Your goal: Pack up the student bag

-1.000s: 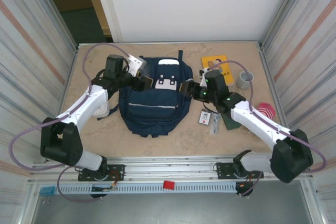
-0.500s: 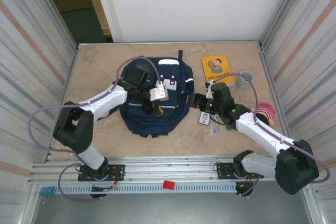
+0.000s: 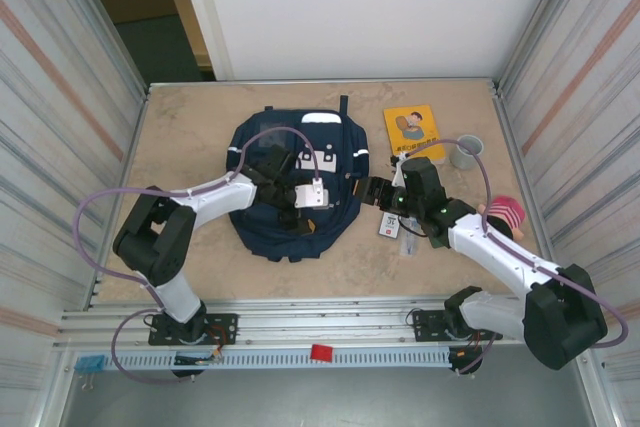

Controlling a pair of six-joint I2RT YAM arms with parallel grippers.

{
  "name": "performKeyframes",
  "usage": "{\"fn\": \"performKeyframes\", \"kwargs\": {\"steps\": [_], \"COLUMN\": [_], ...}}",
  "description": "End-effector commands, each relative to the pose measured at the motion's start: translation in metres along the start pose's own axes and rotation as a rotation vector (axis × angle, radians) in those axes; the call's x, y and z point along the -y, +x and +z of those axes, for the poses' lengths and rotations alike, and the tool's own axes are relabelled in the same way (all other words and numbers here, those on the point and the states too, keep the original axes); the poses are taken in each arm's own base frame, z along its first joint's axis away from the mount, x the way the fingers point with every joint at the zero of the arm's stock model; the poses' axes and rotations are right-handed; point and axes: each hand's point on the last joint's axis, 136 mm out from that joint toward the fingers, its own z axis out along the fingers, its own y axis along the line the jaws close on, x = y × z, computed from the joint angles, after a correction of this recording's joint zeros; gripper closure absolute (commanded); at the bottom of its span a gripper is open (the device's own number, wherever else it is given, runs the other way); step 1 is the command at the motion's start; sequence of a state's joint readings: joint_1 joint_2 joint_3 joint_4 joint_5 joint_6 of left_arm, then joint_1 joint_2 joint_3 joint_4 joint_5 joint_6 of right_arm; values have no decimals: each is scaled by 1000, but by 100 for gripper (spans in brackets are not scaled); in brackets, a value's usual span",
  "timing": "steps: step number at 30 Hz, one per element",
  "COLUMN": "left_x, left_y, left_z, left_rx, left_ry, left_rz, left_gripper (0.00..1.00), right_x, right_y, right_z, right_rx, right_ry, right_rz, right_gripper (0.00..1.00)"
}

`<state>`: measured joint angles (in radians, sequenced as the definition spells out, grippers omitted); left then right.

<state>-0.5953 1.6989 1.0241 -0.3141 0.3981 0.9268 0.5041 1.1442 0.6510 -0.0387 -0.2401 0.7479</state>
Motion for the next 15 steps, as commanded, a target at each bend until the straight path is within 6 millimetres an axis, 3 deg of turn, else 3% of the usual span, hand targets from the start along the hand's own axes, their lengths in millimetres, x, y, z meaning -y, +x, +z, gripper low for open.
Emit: {"fn": "performKeyframes", "kwargs": {"steps": [1,4,5,7,9,11,15], "left_x": [-15,-29,-31,-32,-24,-16,-15], "left_y": [9,25,27,18,-2,-20,-50], "left_z": [3,9,9,1,-16,-37,-85], "left_rx": [-45,-133,-143,-110,-27,51,209], "left_ry": [-96,-224,-256,-272,-213,-139,-66], "left_rz": [19,52,65,62,46,17,-21], "left_gripper": [15,19,26,46,77,97,100], "right_x": [-1,-1,-1,0,1,3,7], "right_y": [-1,-1,-1,-1,-2,-5,-15], "right_z": [4,6,7,7,8,7,6], "right_rx": [3,1,0,1,0,4,20], "right_ry": [-9,-13,-14,-12,-11,-17,-52], "right_rz": [-22,-24,-26,-36,-54,-68,-90], "right_gripper": [33,33,33,33,33,33,33]}}
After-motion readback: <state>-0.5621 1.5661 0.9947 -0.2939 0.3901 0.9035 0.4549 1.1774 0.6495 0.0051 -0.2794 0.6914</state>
